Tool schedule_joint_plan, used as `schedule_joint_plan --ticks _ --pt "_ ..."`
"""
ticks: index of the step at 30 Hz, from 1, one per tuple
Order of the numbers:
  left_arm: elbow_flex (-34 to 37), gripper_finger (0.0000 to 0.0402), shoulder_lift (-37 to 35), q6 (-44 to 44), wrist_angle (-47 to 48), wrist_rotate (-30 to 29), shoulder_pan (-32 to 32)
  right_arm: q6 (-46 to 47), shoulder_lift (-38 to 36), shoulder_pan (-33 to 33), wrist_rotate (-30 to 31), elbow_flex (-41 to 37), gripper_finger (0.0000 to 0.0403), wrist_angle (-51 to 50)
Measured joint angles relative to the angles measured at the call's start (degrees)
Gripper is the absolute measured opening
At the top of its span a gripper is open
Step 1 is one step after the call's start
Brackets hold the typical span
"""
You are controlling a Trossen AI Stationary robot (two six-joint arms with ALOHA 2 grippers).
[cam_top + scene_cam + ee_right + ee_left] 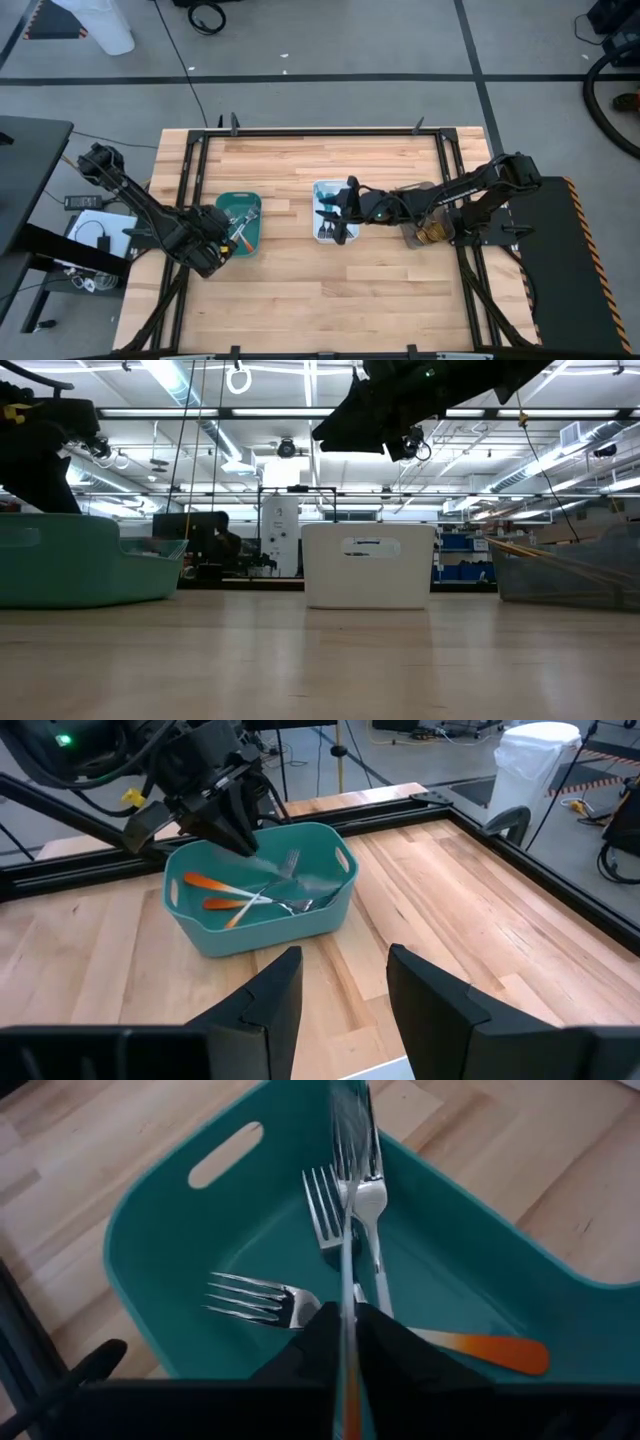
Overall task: Sort silverware by color (type)
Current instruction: Put the orange fork into the green bin, then return to Home Position
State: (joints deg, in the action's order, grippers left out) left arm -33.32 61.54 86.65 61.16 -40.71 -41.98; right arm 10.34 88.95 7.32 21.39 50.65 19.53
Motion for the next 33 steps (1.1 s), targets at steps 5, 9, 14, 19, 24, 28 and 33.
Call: schedule_joint_plan --ticks 5,9,14,19,24,28,33 --pt "0.00 0.0114 0.00 0.02 0.02 0.17 0.03 -0.01 0.00 0.21 -0.02 0.00 0.0153 0.01" --pt "0.00 0.0165 -0.07 -0.17 -0.47 -0.10 0.98 -0.01 0.00 0.29 0.00 0.00 0.0153 0.02" --pt "-0.09 0.0183 -0.11 -4.04 -4.44 -2.32 2.52 -0.01 -0.01 0.57 -0.02 0.00 0.0153 0.04" --pt "-3.57 0.0175 -0.13 -14.19 -5.11 -2.95 3.83 -0.01 0.00 0.58 -0.02 0.00 0.0153 0.07" --pt "-8.14 0.0168 -0.15 -28.63 -5.16 -4.37 4.70 -0.01 0.00 0.58 0.00 0.00 0.0153 0.15" --pt "-9.29 0.0157 -2.67 -40.64 -6.72 -8.76 4.92 -1.14 -0.08 0.06 -2.65 0.00 0.0152 0.28" --pt "-9.29 0.0138 -10.20 -52.71 -10.22 -9.69 6.61 -1.43 -0.61 -3.54 -14.58 0.02 0.0131 1.39"
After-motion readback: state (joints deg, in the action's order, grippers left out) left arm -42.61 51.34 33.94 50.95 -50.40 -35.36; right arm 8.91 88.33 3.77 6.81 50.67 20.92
